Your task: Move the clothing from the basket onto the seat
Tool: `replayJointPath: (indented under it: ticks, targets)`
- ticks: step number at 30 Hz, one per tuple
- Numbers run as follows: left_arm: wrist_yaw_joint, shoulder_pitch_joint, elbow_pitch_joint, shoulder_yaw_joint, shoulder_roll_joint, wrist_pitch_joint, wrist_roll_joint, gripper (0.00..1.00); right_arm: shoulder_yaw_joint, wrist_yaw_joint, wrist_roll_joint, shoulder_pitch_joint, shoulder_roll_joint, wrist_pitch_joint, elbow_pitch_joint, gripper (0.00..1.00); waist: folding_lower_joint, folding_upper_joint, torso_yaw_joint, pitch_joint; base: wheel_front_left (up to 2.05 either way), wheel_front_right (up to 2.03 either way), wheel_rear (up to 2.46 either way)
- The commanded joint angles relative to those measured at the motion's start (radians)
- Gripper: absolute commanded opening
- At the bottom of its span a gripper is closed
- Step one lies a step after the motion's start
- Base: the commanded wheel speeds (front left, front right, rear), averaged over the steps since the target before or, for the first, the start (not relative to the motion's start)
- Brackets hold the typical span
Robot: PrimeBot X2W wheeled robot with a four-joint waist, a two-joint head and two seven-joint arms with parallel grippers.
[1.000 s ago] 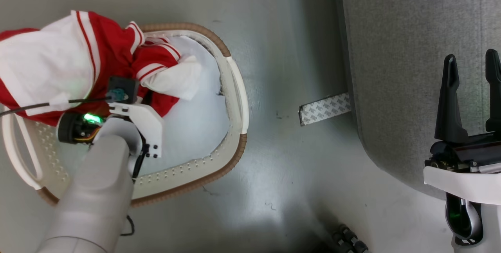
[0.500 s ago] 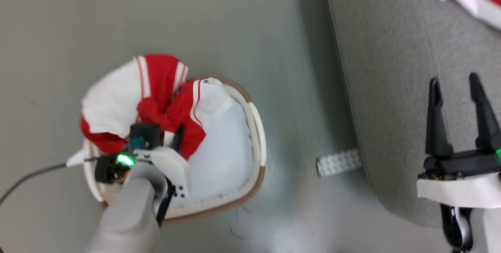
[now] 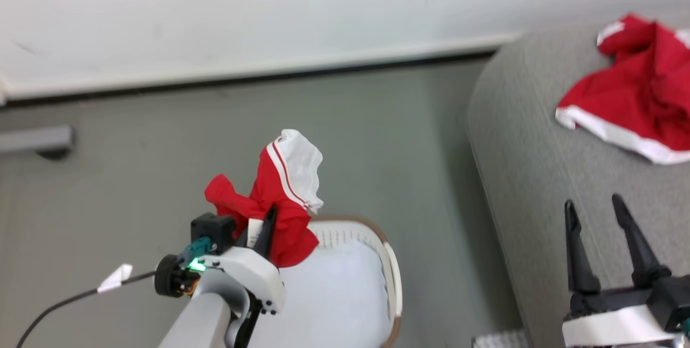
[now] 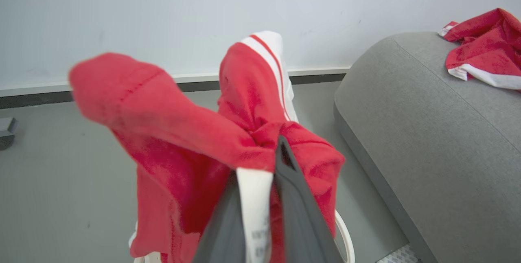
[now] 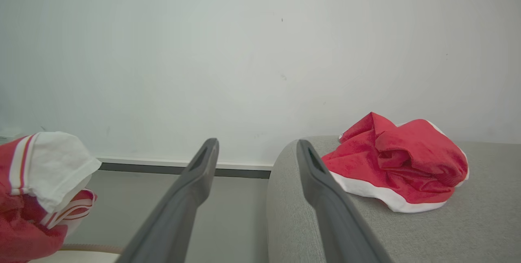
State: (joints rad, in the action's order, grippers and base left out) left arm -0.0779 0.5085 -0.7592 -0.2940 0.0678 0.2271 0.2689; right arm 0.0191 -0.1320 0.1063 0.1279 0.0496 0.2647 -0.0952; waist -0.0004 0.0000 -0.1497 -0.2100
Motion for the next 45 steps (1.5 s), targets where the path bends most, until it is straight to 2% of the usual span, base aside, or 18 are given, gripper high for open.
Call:
replayJointPath:
  ticks: [1,6,17,22,27,29,38,42,45]
  targets:
    - [0.008,-0.039,0.05,0.003,0.008,-0.013,0.01,0.0,0.002,0.003,-0.011,-0.029,0.002,-0.001,-0.007,1.0,0.0004,0.0,0.058,0.136,0.0,0.0,0.0]
    - [0.036,-0.139,0.236,0.008,0.037,-0.089,0.029,0.0,-0.007,0.003,-0.02,-0.084,0.002,-0.001,-0.021,1.0,0.0004,0.0,0.066,0.22,0.0,0.0,0.0]
    - [0.099,-0.325,0.651,0.013,0.109,-0.271,0.036,0.0,-0.038,0.003,-0.011,-0.156,0.002,-0.001,-0.023,1.0,0.0004,0.0,0.057,0.298,0.0,0.0,0.0]
    - [0.119,-0.362,0.755,0.014,0.131,-0.323,0.031,0.0,-0.075,0.003,0.001,-0.158,0.002,-0.001,-0.023,1.0,0.0004,0.0,0.049,0.299,0.0,0.0,0.0]
    - [0.126,-0.372,0.799,0.009,0.137,-0.347,0.032,0.0,-0.11,0.003,0.009,-0.151,0.002,-0.001,-0.02,1.0,0.0004,0.0,0.046,0.295,0.0,0.0,0.0]
    - [0.128,-0.366,0.82,0.005,0.135,-0.355,0.03,0.0,-0.159,0.002,0.015,-0.144,0.001,-0.001,-0.017,1.0,0.0004,0.0,0.046,0.292,0.0,0.0,0.0]
    - [0.11,-0.314,0.882,-0.06,0.109,-0.374,0.009,0.0,-0.533,0.003,0.05,-0.025,0.07,-0.001,-0.068,1.0,0.0004,0.0,0.043,0.275,0.0,0.0,0.0]
    - [0.094,-0.288,0.887,-0.1,0.088,-0.38,0.005,0.0,-0.641,0.003,0.049,0.062,0.065,-0.001,-0.125,1.0,0.0004,0.0,0.044,0.268,0.0,0.0,0.0]
    - [0.08,-0.27,0.893,-0.142,0.071,-0.385,-0.005,0.0,-0.664,0.003,0.041,0.123,0.05,-0.001,-0.18,1.0,0.0004,0.0,0.05,0.264,0.0,0.0,0.0]
